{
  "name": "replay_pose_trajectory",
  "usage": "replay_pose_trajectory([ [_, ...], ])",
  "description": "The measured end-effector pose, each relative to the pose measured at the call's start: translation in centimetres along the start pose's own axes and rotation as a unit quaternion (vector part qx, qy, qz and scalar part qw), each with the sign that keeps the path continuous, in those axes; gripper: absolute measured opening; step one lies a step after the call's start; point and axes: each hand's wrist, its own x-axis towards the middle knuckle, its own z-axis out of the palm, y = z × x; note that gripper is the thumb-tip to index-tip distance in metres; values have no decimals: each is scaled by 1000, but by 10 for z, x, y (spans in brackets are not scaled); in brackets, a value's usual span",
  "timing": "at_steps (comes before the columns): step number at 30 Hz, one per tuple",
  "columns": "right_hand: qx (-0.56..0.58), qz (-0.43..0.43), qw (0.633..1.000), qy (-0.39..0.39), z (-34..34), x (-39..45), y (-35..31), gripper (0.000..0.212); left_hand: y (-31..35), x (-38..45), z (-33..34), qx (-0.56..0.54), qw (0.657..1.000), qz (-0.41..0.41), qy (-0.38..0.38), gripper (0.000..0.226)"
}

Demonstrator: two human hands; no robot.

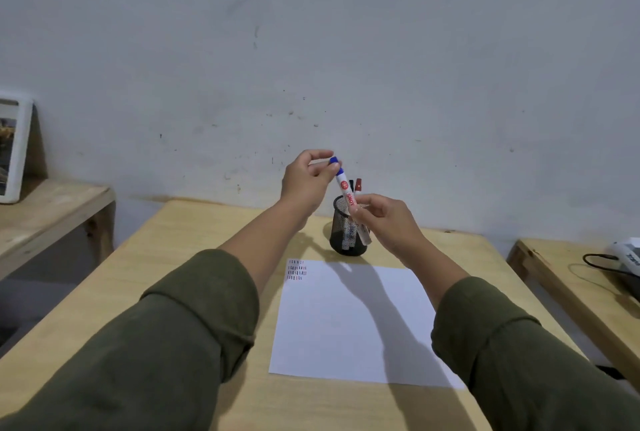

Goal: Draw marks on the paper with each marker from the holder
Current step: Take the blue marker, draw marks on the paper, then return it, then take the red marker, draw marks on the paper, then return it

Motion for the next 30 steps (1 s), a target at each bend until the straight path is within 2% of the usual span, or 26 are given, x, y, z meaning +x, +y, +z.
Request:
replay_pose_trajectory([
  [4,-39,1,999,23,-13,24,4,15,7,18,20,10,1000,8,-20,19],
  [7,-47,-6,997,53,-21,45,8,11,0,31,32,35,999,5,-3,24],
  [10,-29,3,992,121,-28,67,13,16,-20,41,34,126,992,-9,19,33],
  [13,-33,26,989,139,-34,83,22,32,-47,45,28,251,967,-44,-23,47],
  [15,-56,42,988,137,-36,92,29,36,-60,46,26,294,952,-61,-57,55],
  [20,-74,70,984,147,-29,106,43,13,-78,49,28,307,943,-77,-104,61],
  [27,-139,137,967,162,-13,109,58,36,-84,51,30,308,944,-65,-100,56],
  [30,-132,163,968,139,-9,109,62,39,-86,51,30,304,945,-65,-99,56],
])
